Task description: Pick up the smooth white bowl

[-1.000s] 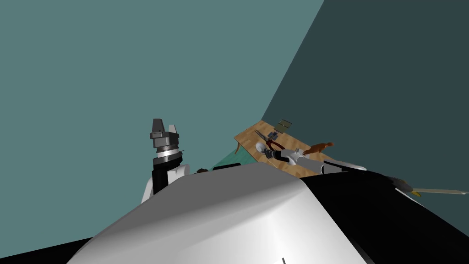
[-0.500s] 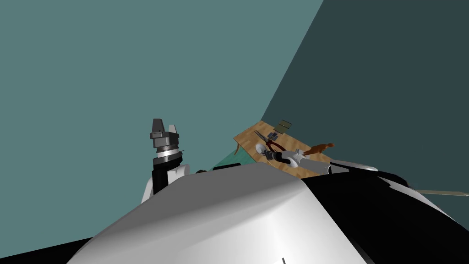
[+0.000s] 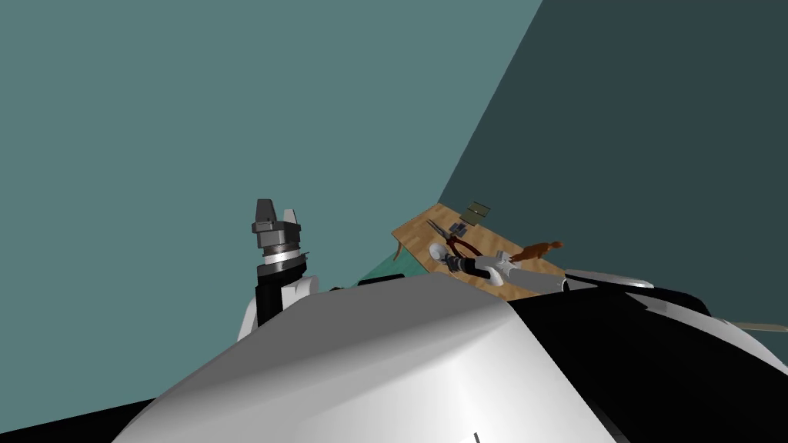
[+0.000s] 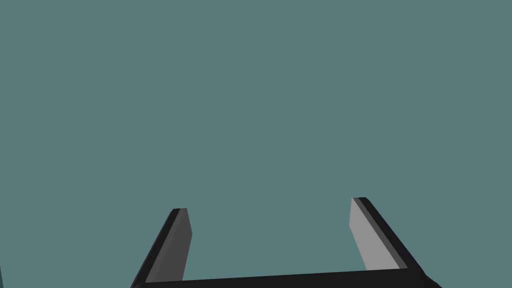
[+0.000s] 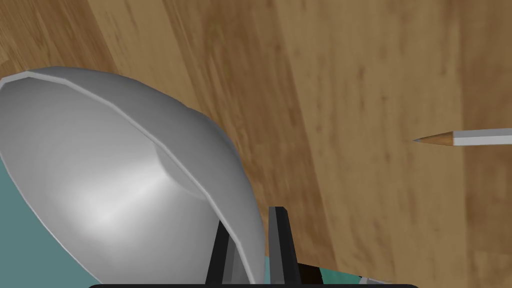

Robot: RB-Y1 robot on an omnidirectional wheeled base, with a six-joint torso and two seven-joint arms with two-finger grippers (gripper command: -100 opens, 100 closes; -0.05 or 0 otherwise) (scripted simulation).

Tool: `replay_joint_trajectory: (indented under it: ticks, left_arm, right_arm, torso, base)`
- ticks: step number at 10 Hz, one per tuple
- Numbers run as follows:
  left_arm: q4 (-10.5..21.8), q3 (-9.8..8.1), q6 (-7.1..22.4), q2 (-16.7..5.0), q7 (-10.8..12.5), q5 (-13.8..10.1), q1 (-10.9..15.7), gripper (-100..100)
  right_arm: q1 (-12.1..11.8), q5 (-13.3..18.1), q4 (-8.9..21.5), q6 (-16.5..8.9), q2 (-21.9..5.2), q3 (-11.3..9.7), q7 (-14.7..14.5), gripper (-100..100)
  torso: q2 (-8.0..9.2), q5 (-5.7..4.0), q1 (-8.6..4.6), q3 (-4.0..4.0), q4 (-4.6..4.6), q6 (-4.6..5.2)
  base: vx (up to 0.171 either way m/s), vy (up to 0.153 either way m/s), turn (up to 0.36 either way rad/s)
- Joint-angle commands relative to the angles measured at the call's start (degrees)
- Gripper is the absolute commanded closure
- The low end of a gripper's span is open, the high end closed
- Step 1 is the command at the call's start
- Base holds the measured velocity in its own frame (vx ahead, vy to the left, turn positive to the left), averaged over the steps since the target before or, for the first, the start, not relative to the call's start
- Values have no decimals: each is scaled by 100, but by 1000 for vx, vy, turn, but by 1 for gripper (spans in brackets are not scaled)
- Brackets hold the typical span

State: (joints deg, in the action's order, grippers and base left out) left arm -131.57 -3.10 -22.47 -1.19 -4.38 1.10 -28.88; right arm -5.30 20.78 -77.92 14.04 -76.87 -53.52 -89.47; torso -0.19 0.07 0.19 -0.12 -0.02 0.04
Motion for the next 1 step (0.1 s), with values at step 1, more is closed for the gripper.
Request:
replay_joint_trajectory:
  ticks: [1]
  left_arm:
    - [0, 0, 0, 0, 0, 0, 0, 0]
  right_arm:
    - [0, 0, 0, 0, 0, 0, 0, 0]
  torso:
    - [0, 0, 0, 0, 0, 0]
  base:
    - [0, 0, 0]
